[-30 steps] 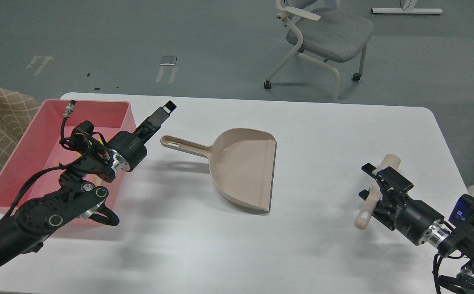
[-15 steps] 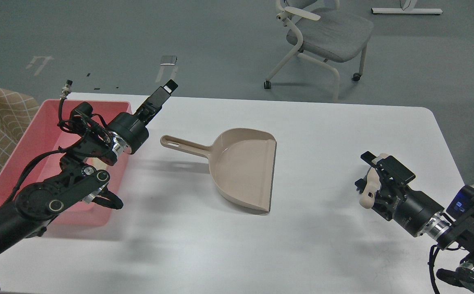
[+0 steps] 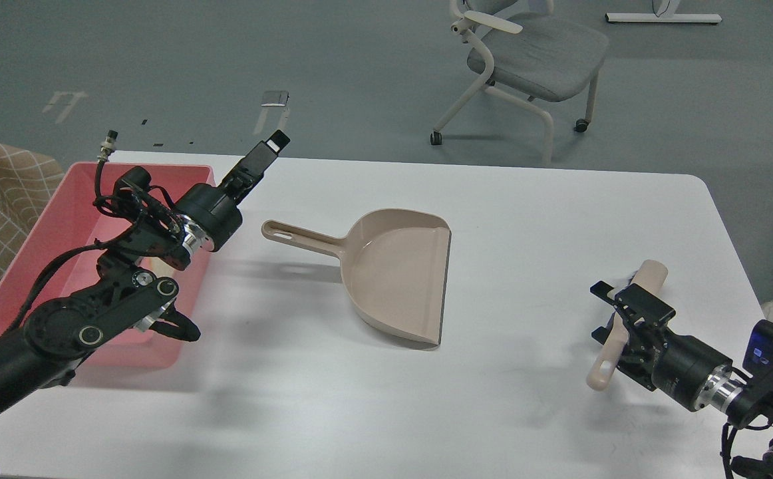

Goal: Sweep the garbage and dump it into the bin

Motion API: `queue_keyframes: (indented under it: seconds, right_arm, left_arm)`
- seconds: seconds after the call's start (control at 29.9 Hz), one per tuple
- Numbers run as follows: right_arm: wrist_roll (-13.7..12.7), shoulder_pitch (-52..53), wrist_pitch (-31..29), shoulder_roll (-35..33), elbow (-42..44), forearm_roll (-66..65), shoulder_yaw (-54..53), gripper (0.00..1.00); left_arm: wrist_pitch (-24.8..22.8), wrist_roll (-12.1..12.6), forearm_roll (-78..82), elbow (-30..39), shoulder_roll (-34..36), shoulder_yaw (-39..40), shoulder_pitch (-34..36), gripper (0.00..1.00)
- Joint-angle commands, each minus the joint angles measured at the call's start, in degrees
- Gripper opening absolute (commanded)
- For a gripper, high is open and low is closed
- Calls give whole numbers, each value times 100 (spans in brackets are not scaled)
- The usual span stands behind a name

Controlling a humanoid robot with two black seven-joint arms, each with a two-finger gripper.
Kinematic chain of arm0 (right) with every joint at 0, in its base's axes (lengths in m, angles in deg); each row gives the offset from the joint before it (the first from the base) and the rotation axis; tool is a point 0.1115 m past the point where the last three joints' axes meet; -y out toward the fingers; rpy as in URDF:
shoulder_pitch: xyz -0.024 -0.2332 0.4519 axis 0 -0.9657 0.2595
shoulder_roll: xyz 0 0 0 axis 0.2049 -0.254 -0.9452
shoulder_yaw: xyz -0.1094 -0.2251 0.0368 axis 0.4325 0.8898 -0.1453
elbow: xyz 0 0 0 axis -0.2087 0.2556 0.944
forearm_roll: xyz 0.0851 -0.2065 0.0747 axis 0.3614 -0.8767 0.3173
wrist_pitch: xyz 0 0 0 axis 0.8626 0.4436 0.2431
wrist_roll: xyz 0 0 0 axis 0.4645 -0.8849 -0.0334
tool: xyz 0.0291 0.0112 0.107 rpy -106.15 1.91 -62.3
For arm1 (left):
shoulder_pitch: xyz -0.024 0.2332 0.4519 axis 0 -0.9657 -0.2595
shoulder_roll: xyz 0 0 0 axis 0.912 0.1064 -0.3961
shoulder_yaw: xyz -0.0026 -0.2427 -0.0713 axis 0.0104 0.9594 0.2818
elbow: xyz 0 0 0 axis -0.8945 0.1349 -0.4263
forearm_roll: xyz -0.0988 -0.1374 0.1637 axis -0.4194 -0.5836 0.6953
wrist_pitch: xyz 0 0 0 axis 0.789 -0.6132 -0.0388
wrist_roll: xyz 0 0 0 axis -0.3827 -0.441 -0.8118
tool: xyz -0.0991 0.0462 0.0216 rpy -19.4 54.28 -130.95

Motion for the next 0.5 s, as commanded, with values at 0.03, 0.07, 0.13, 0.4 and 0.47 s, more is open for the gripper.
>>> queue_keyframes:
  seconds: [0.03,0.07,0.13,0.4,0.47]
  right_arm:
    - [-188,-208,0,-3,-35,12,-2,100]
    - [-277,-226,0,-3,-35,12,-2,100]
    - [-531,-218,0,-11,-35,12,-2,99]
    - [-673,28,0,-565,0,-225,-19,96]
    - [-673,116,0,-697,0,-199,-19,96]
  left_arm:
    - [0,-1,9,-1,-10,-8,-3,98]
    - [0,-1,9,-1,-10,-8,-3,98]
    - [0,-1,9,-1,7,-8,-3,98]
    - [0,-9,9,-1,25,10,-56,98]
    - [9,-9,9,-1,7,10,-56,98]
